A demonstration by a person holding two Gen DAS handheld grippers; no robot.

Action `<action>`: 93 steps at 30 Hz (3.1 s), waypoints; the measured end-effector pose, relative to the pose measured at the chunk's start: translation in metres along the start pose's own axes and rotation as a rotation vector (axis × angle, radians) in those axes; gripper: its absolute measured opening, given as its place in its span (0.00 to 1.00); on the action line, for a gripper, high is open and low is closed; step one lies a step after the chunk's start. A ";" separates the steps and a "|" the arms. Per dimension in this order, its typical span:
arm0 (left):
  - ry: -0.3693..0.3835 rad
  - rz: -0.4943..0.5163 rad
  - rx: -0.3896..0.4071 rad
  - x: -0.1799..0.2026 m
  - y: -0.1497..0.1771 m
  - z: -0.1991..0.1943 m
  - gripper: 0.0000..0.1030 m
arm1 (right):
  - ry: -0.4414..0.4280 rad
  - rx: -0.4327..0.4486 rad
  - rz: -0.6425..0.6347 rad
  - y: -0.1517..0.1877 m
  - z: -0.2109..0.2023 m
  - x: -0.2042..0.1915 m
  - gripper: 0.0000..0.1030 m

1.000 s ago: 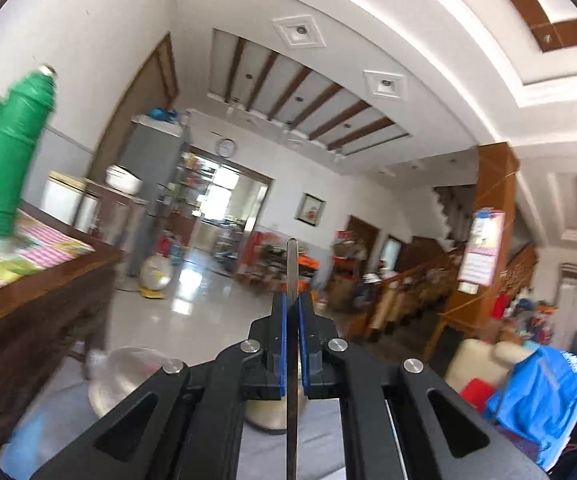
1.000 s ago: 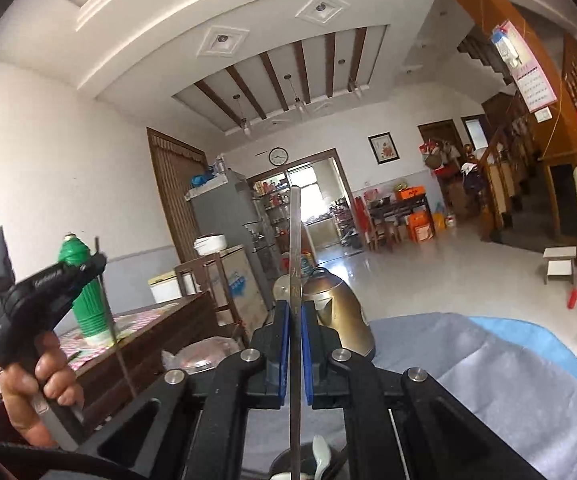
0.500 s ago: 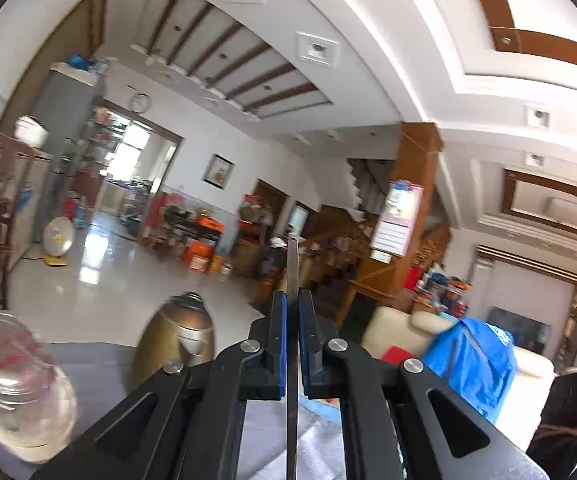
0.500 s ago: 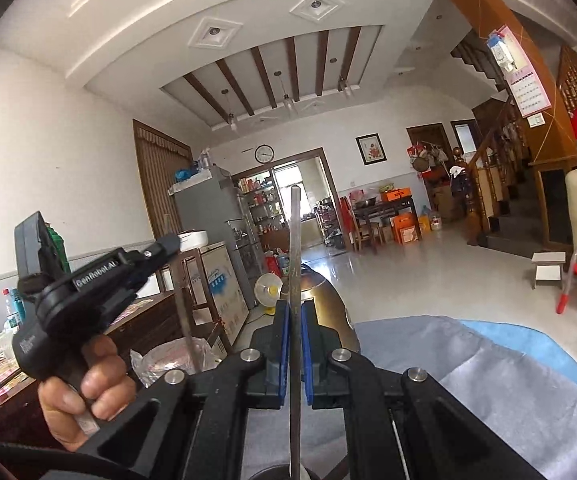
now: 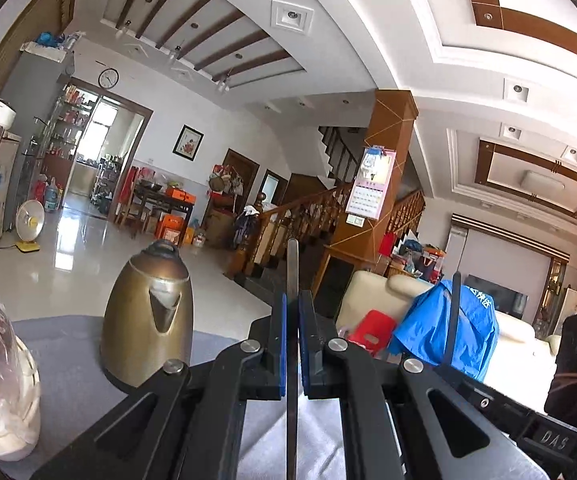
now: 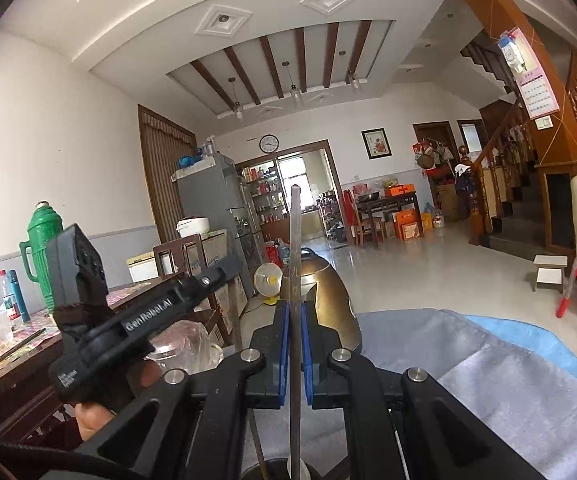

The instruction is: Organize utensils

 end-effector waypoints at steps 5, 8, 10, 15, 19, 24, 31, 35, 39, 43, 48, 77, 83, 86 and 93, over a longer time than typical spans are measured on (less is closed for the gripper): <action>-0.003 0.023 -0.023 -0.001 0.009 -0.004 0.05 | -0.010 -0.018 -0.021 0.006 -0.001 -0.003 0.06; -0.009 0.041 -0.044 0.001 0.014 -0.008 0.05 | -0.022 -0.037 -0.027 0.013 -0.003 -0.006 0.06; -0.016 0.046 -0.054 0.001 0.016 -0.013 0.06 | -0.028 -0.055 -0.034 0.017 -0.005 -0.007 0.06; -0.039 0.050 -0.083 -0.003 0.018 -0.024 0.06 | -0.047 -0.105 -0.005 0.028 -0.010 -0.003 0.06; -0.032 0.084 -0.133 0.003 0.019 -0.031 0.07 | -0.075 -0.178 0.006 0.038 -0.012 -0.002 0.08; -0.095 0.136 -0.189 0.003 0.020 -0.039 0.10 | -0.130 -0.288 0.065 0.045 -0.015 0.001 0.15; -0.302 0.241 -0.170 0.005 -0.001 -0.074 0.49 | -0.175 -0.282 0.153 0.035 -0.042 0.009 0.78; -0.399 0.299 -0.161 0.018 -0.011 -0.096 0.59 | -0.190 -0.256 0.157 0.026 -0.059 0.011 0.77; -0.504 0.368 -0.148 0.034 -0.018 -0.118 0.67 | -0.188 -0.217 0.158 0.013 -0.082 0.014 0.78; -0.638 0.401 -0.168 0.050 -0.021 -0.139 0.76 | -0.178 -0.189 0.158 0.004 -0.105 0.013 0.78; -0.770 0.431 -0.168 0.078 -0.017 -0.170 0.80 | -0.161 -0.179 0.154 -0.002 -0.129 0.016 0.78; -0.967 0.407 -0.150 0.223 0.009 -0.225 0.93 | -0.057 -0.301 0.069 0.013 -0.209 0.038 0.78; -0.974 0.346 -0.182 0.230 0.021 -0.224 0.93 | -0.013 -0.404 -0.008 0.031 -0.199 0.039 0.78; -0.990 0.297 -0.197 0.224 0.025 -0.226 0.94 | 0.005 -0.415 -0.033 0.031 -0.200 0.039 0.78; -1.035 0.205 -0.225 0.211 0.038 -0.233 0.94 | 0.044 -0.398 -0.086 0.023 -0.205 0.031 0.77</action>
Point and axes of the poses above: each gripper's, at about its wrist camera, not at the fingertips, and z roughly the way its jaws point, x to its right, y to its underside, the point moved 5 cm from there along z, roughly the way its jaws point, and after that the axes turned 4 degrees about -z, right-handed, at the moved point
